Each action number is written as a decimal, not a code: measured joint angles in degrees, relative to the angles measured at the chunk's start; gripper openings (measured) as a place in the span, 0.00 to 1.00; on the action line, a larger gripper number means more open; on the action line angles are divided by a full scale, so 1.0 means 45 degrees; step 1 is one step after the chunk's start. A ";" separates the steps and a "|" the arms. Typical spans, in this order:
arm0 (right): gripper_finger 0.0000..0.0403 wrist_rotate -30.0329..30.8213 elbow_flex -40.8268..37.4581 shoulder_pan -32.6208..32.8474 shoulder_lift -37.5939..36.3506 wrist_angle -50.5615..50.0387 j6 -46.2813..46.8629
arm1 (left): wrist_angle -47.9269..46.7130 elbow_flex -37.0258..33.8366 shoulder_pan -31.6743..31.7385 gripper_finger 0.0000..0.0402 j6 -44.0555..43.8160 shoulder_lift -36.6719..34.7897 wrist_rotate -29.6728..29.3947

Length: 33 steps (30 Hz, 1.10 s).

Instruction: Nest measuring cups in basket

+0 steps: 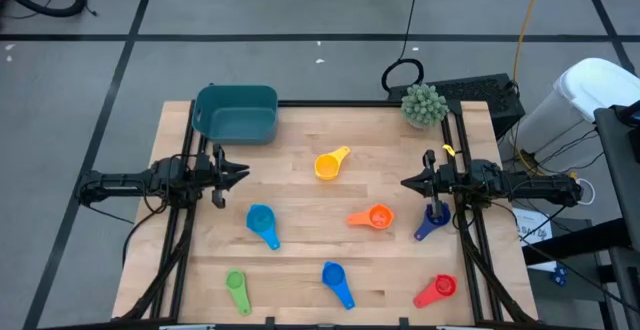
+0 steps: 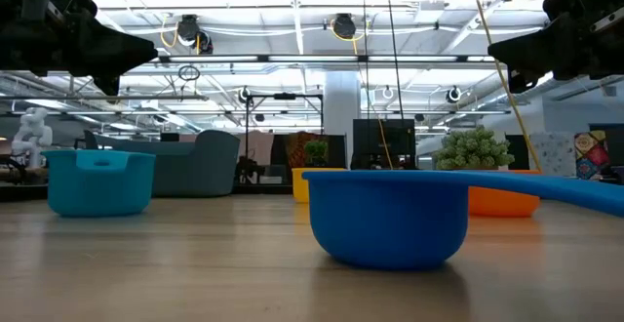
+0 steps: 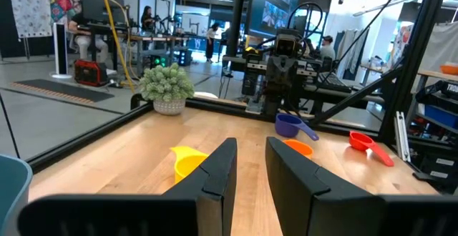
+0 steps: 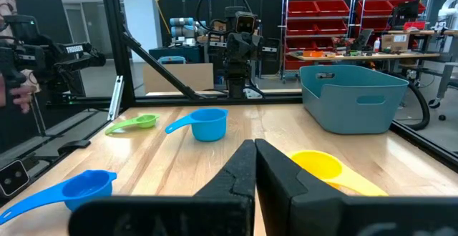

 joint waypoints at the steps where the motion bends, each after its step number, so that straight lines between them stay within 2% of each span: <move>1: 0.00 0.0000 -0.0003 -0.0002 0.0000 0.0000 0.0005 | 0.0000 0.0000 0.0000 0.20 -0.0180 -0.0002 0.0002; 6: 0.00 0.0028 -0.0003 -0.0002 -0.0002 0.0000 0.0003 | 0.0000 0.0000 -0.0024 0.20 -0.3277 0.0001 0.0337; 10: 0.00 0.0014 0.0002 -0.0002 0.0000 0.0000 0.0005 | -0.0002 0.0000 -0.0024 0.20 -0.4778 0.0001 0.0441; 13: 0.00 0.0014 0.0002 0.0003 -0.0001 0.0000 0.0003 | -0.0052 0.0000 -0.0026 0.20 -0.4917 0.0001 0.0527; 17: 0.00 0.0012 0.0000 -0.0001 0.0000 0.0000 -0.0087 | -0.0087 0.0000 -0.0026 0.20 -0.4732 0.0001 0.1277; 23: 0.00 0.0009 0.0002 0.0000 -0.0001 0.0001 -0.0256 | -0.0048 0.0406 -0.0010 0.20 -0.3826 0.0023 0.1288; 26: 0.00 0.0009 -0.0001 0.0002 0.0000 0.0018 -0.0253 | -0.1530 0.2050 -0.0010 0.20 -0.2781 0.0258 0.1145; 28: 0.00 0.0009 0.0002 0.0001 0.0000 0.0405 -0.0253 | -0.3673 0.3911 -0.0010 0.20 -0.2065 0.0824 0.0871; 33: 0.00 0.0009 -0.0003 0.0001 0.0000 0.2443 -0.0248 | -0.9170 0.8896 -0.0023 0.24 -0.1625 0.3576 0.0352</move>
